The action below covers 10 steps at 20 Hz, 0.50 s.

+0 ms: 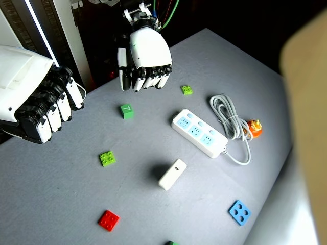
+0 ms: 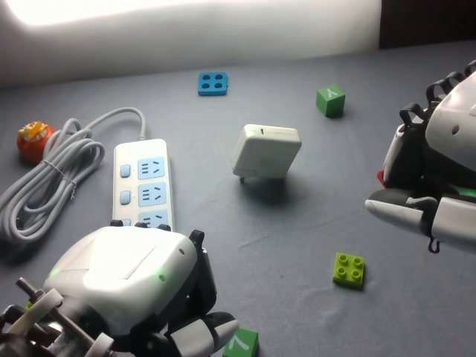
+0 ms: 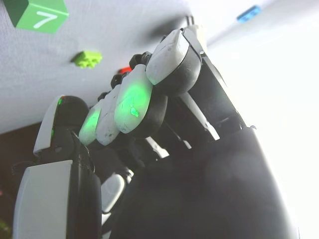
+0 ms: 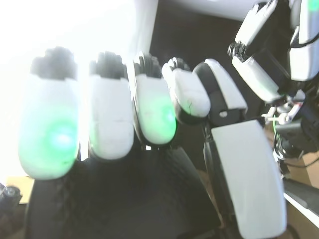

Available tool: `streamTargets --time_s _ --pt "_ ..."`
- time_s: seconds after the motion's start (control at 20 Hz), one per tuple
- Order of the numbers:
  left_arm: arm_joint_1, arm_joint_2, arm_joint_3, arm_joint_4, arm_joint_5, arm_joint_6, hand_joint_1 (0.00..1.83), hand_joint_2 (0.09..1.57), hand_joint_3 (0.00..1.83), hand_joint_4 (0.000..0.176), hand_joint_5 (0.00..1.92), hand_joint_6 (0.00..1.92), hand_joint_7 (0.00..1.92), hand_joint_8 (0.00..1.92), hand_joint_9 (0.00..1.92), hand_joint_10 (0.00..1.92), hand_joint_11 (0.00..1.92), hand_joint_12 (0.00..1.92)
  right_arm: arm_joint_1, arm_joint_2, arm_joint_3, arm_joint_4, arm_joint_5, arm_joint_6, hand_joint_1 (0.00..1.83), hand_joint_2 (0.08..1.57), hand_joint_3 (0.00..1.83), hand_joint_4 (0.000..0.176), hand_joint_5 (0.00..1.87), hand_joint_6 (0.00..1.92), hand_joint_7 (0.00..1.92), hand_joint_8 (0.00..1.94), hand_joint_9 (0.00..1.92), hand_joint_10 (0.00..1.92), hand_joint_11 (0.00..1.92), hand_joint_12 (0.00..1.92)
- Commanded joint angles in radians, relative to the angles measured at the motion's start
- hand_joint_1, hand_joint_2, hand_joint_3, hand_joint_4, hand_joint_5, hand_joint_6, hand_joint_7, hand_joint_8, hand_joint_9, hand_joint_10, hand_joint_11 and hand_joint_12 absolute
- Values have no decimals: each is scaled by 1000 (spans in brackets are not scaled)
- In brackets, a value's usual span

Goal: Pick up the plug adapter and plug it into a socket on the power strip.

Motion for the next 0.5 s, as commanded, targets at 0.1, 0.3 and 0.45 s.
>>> streamTargets --time_s 0.1,0.3,0.45 --pt "-2 5 7 59 -70 -1 0 1186 29 0 87 3 91 3 67 5 0 131 15 -2 -6 1 100 -2 1 1255 10 0 136 2 154 4 137 14 0 456" --pt "6 7 5 45 -70 -1 0 1193 0 0 79 0 91 0 70 0 0 153 23 -11 -6 3 100 -2 0 1261 3 0 160 6 170 5 155 10 0 468" --pt "26 18 6 37 -67 -2 0 1196 2 0 77 0 87 1 70 2 0 154 37 -20 -3 16 106 -3 123 1238 0 0 143 5 162 3 155 8 0 469"
